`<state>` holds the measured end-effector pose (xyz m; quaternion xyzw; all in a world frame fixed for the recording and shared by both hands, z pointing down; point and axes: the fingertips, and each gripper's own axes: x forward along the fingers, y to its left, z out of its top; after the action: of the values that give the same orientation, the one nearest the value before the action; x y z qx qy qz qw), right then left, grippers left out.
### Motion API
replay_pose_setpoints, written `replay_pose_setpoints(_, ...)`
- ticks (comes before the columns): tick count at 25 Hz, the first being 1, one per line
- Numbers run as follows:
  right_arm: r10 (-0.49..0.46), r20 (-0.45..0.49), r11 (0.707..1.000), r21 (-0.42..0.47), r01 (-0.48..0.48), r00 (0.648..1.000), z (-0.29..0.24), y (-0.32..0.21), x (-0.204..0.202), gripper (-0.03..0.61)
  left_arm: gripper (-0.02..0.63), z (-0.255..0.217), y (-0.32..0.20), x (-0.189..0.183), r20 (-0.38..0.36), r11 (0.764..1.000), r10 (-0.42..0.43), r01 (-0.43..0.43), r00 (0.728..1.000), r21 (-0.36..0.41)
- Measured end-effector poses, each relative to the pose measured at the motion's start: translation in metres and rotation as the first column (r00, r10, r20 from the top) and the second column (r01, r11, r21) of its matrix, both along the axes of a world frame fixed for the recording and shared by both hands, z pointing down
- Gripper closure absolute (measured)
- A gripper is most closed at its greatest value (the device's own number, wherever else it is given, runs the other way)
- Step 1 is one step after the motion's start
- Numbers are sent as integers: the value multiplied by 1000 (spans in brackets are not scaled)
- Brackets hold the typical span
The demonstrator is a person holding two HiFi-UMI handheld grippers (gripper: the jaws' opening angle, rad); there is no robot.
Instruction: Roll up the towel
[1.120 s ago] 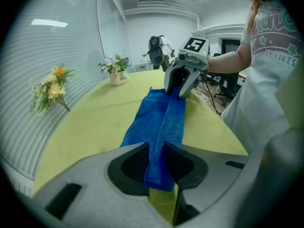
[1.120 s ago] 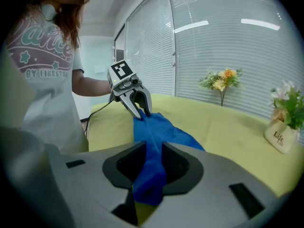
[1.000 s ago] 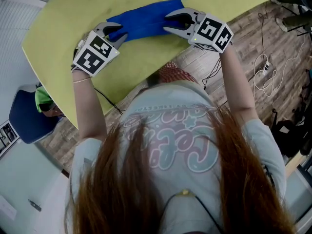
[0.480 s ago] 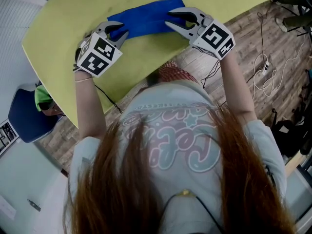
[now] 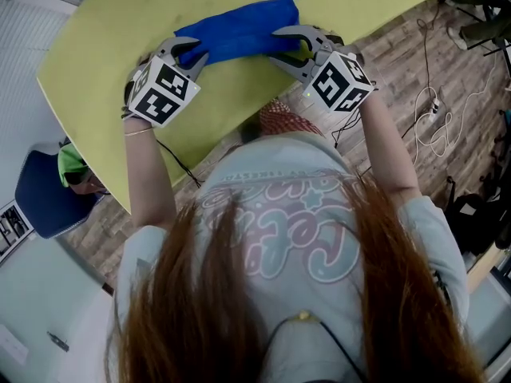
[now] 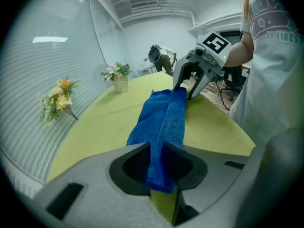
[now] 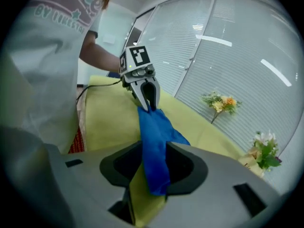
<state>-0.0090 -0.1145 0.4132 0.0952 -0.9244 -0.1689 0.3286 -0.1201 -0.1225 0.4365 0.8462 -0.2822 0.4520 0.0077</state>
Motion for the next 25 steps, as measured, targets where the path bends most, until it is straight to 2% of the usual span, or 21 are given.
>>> replay_pose_setpoints(5,29,-77,998,50,-25,997,19,-3,1,419,531,0,0,-2,-7,1000,-9,10,1000,15)
replay_pose_setpoints(7,37,-81,998,62,-32,996,23,-6,1,426,531,-1,1,-4,-22,1000,-21,22,1000,19)
replay_pose_setpoints(12,62,-36,998,16,-61,997,22,-7,5,447,525,-17,11,-6,-128,995,-73,80,989,55)
replay_pose_setpoints(16,75,-16,997,3,-75,997,22,-7,4,456,518,-39,24,-2,-192,988,-68,92,979,120)
replay_pose_setpoints(18,77,-16,997,-1,-77,997,22,-8,4,457,518,-38,29,5,-153,989,-26,47,988,139)
replay_pose_setpoints(21,71,-29,997,-12,-72,997,24,-8,2,459,517,-14,32,10,-24,993,36,-33,999,114)
replay_pose_setpoints(25,61,-34,997,-38,-62,998,25,-9,1,460,491,4,28,14,18,996,52,-54,998,70)
